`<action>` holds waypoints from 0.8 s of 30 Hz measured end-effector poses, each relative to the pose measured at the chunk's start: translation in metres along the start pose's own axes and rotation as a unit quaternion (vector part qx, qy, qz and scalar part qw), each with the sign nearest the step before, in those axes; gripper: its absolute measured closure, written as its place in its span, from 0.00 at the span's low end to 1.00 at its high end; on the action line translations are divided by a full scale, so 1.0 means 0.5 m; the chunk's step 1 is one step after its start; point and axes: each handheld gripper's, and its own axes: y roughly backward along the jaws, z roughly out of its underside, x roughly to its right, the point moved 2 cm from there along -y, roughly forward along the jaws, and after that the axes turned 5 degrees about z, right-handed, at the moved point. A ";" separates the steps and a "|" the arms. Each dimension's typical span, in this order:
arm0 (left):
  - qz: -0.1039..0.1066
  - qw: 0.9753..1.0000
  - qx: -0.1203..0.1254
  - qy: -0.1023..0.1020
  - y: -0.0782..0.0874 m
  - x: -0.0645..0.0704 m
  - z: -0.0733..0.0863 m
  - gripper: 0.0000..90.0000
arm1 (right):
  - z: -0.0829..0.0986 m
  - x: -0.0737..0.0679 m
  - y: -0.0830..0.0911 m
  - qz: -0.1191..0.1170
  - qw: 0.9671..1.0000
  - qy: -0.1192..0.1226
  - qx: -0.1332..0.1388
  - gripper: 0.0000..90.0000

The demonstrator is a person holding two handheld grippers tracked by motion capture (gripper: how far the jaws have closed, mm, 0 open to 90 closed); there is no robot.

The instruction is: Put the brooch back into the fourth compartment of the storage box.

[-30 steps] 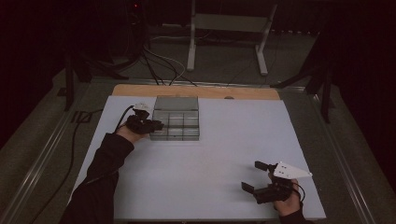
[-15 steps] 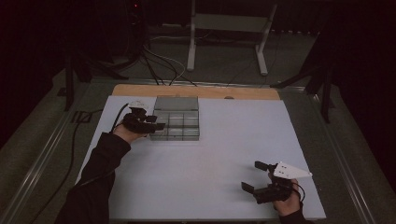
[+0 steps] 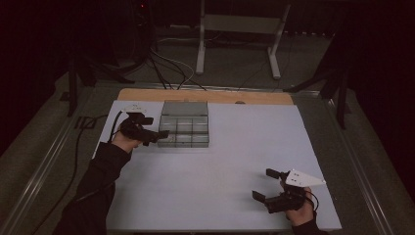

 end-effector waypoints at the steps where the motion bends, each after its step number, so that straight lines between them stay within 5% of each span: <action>1: -0.002 1.000 0.000 -0.002 0.002 0.002 0.001 0.02 | 0.000 0.000 0.000 0.000 1.000 0.001 0.000 0.00; 11: -0.008 0.999 0.018 -0.032 0.043 0.040 0.025 0.01 | 0.000 0.001 0.000 0.000 1.000 -0.001 0.002 0.00; 24: 0.006 0.999 0.026 -0.026 0.075 0.067 0.100 0.01 | -0.001 0.000 -0.002 -0.001 1.000 -0.001 0.000 0.00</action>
